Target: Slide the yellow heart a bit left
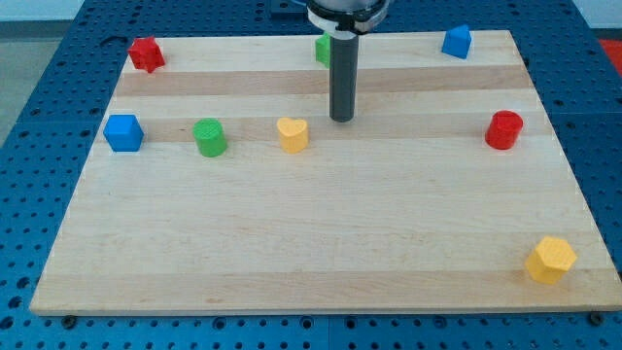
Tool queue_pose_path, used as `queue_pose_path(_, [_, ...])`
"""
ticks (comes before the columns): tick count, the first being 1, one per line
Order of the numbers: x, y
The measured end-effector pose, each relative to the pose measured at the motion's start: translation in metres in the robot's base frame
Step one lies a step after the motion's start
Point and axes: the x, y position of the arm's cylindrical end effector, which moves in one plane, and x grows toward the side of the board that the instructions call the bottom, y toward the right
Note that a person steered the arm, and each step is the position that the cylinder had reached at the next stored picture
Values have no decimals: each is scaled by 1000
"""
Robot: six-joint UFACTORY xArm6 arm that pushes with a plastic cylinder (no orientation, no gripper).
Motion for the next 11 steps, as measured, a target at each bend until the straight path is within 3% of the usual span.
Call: queue_pose_path(11, [33, -41])
